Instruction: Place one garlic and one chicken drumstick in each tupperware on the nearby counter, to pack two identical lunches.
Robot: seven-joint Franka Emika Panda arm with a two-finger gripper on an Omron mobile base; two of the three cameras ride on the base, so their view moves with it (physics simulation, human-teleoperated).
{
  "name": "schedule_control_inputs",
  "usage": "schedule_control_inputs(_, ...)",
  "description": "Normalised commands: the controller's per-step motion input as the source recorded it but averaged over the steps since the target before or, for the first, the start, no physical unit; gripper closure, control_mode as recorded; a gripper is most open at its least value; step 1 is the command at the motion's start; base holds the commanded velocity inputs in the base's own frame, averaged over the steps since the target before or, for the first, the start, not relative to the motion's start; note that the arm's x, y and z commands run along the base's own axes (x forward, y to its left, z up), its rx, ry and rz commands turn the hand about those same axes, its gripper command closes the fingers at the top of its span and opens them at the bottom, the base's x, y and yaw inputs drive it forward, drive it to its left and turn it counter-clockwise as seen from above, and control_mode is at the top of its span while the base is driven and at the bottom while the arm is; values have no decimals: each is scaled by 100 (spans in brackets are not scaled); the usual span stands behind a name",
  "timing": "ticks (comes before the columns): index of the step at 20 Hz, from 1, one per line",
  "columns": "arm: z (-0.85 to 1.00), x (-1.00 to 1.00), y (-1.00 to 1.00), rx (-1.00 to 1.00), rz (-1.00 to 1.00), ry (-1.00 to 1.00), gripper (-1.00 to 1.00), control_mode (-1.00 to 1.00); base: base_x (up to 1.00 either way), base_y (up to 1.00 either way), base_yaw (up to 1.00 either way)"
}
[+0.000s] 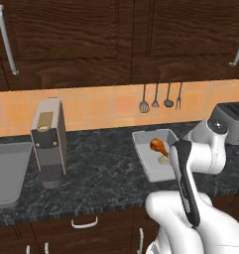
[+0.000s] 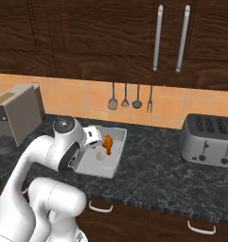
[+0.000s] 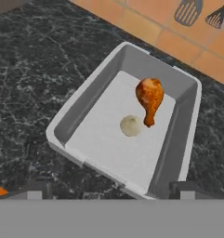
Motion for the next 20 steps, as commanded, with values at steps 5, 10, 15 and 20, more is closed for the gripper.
schedule_control_inputs(5,74,-78,16,0,0,0,-100,-100,0,0,0)
schedule_control_inputs(10,14,-82,9,-1,-1,0,-100,-100,0,0,0)
schedule_control_inputs(15,-10,-20,0,0,-1,-1,-100,100,-80,-13,-9)
schedule_control_inputs(20,0,0,0,0,0,0,-100,100,-98,-74,-28)
